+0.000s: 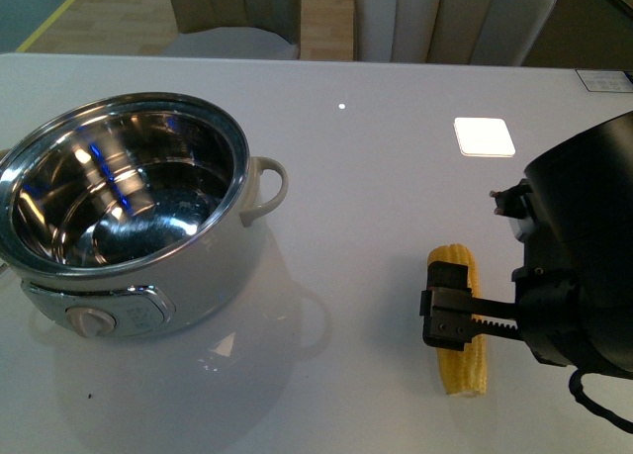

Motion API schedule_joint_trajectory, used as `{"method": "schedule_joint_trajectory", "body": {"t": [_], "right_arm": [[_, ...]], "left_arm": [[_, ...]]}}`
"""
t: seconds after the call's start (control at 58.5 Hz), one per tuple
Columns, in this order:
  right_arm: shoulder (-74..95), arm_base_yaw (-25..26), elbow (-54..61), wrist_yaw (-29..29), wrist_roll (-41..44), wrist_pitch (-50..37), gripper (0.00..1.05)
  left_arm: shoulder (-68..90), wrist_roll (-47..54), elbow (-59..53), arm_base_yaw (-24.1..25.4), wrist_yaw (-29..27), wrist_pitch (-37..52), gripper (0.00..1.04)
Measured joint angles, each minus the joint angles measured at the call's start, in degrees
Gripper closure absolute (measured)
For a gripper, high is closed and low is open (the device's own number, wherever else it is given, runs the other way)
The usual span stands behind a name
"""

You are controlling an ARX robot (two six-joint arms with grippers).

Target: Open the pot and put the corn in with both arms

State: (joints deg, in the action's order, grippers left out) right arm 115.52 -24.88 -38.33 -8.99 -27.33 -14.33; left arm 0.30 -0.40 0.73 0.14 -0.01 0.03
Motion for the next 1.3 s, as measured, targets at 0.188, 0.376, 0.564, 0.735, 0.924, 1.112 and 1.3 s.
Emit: {"method": "schedule_joint_trajectory", "body": {"t": [0.188,0.376,0.564,0.735,0.924,1.112,1.3], "right_arm": [[5.5,0.0,-3.9,1.5,1.5,-2.3,0.09],[10.2,0.0,-5.4,1.8,3.0,-2.9,0.11],[12.2,0.2,-5.8,1.5,3.2,-2.0,0.40],[11.0,0.5,-5.3,1.9,1.1,-0.6,0.70],[3.4,0.3,-3.4,3.1,-1.0,0.6,0.80],[-7.8,0.0,-3.2,5.3,-3.1,3.1,0.83],[-14.8,-1.7,-7.3,8.2,-4.8,7.2,0.85]], "left_arm": [[0.0,0.0,0.0,0.0,0.0,0.0,0.07],[0.0,0.0,0.0,0.0,0.0,0.0,0.07],[0.0,0.0,0.0,0.0,0.0,0.0,0.07],[0.0,0.0,0.0,0.0,0.0,0.0,0.07],[0.0,0.0,0.0,0.0,0.0,0.0,0.07],[0.0,0.0,0.0,0.0,0.0,0.0,0.07],[0.0,0.0,0.0,0.0,0.0,0.0,0.07]]}}
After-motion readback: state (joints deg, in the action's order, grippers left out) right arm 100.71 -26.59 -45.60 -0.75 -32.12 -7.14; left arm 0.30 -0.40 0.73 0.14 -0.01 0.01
